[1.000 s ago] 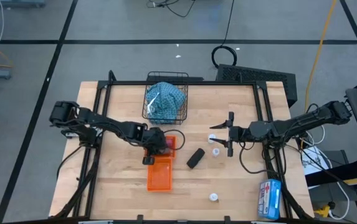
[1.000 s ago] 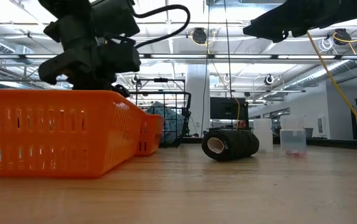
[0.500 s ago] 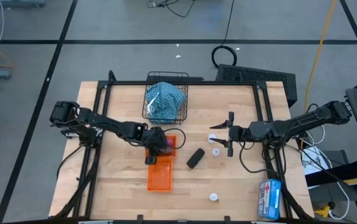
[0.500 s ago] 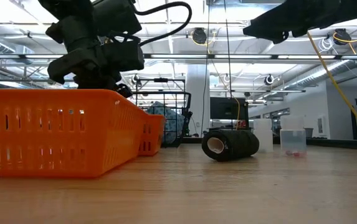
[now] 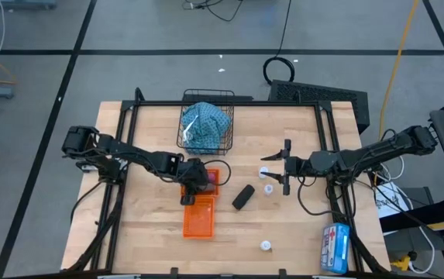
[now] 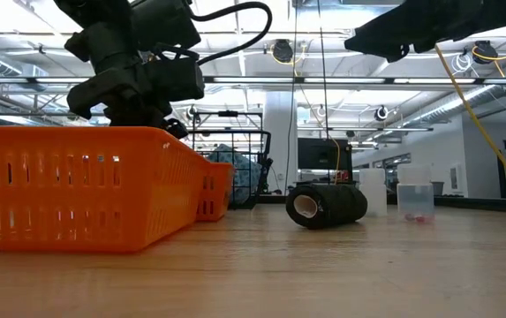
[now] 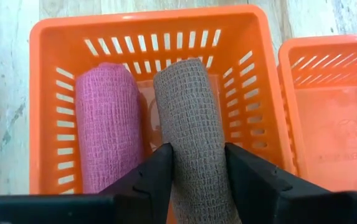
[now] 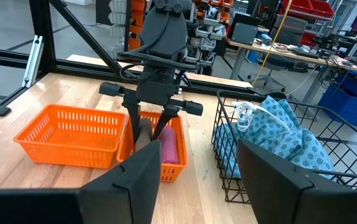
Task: Pick & Place Medicine items
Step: Put the brown bandage into the top orange bin, then put the black bandage into the top orange bin
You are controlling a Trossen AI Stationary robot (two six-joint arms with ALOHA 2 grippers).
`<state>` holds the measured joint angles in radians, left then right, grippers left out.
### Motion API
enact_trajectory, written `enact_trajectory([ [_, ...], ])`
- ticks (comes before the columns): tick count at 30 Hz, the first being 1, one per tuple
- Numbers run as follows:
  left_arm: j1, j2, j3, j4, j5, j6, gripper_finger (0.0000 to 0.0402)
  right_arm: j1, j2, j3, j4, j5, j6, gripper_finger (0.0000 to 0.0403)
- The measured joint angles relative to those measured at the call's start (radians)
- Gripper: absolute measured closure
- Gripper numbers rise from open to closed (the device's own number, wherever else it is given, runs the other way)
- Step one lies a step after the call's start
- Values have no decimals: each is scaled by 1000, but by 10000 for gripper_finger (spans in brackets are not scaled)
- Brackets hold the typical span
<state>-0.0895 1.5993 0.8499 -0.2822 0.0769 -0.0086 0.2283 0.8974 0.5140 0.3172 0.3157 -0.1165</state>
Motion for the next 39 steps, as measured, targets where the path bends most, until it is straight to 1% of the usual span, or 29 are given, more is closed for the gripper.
enact_trajectory([
  [3,0,0,0,0,0,-9,254,0,0,0,0,0,0,206],
  [7,0,0,0,15,-30,-79,252,0,0,0,0,0,0,206],
  [9,0,0,0,19,-35,-96,244,0,0,0,0,0,0,206],
  [20,4,-4,9,10,-34,-99,162,0,0,0,0,0,0,206],
  [26,28,-76,75,-57,-17,-70,141,0,1,0,6,0,0,206],
  [30,41,-140,94,-50,-19,-63,138,0,6,1,19,-1,11,206],
  [32,47,-171,94,-26,-27,-49,138,0,25,1,33,-3,36,206],
  [35,51,-197,94,29,-38,-43,137,0,87,1,47,-20,68,206],
  [39,52,-207,95,105,-52,-26,137,-1,215,1,79,-144,74,206],
])
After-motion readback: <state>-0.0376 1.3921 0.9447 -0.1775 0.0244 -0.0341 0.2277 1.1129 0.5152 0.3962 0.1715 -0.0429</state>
